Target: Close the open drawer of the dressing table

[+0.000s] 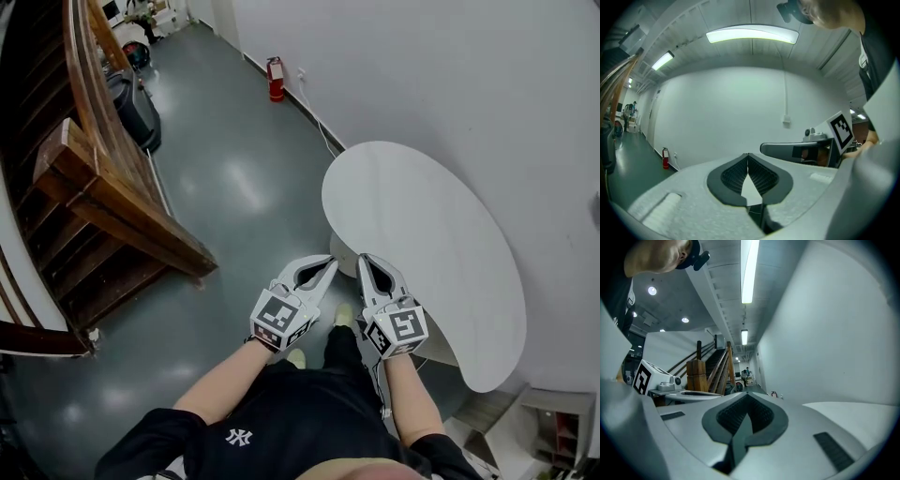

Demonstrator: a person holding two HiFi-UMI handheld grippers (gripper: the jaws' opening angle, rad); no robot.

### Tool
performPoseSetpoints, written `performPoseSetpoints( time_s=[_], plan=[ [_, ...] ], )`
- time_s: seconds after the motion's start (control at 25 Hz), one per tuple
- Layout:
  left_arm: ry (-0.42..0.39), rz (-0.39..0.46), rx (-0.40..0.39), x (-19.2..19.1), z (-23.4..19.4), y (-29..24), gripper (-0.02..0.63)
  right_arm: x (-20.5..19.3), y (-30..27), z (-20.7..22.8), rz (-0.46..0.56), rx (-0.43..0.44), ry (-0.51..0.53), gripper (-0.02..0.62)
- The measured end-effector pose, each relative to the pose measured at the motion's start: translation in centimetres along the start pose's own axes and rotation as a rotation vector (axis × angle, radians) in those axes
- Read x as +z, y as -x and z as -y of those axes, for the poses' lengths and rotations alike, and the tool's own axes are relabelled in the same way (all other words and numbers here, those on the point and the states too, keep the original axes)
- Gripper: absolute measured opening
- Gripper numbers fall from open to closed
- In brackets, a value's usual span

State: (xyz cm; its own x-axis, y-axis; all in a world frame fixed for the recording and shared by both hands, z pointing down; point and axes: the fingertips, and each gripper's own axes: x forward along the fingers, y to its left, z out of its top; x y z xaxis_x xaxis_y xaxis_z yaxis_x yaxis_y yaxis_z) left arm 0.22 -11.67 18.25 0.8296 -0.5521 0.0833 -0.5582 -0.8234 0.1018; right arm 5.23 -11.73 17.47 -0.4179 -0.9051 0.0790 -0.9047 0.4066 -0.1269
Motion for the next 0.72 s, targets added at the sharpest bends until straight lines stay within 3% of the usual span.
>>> performPoseSetpoints(
  time_s=[0.72],
  plan=[
    [-0.035, 0.046, 0.01, 3.7, 0.1, 0.4, 0.011, 3.9, 0.1, -0.8, 0.057, -0.004, 0.046, 0.015]
  ],
)
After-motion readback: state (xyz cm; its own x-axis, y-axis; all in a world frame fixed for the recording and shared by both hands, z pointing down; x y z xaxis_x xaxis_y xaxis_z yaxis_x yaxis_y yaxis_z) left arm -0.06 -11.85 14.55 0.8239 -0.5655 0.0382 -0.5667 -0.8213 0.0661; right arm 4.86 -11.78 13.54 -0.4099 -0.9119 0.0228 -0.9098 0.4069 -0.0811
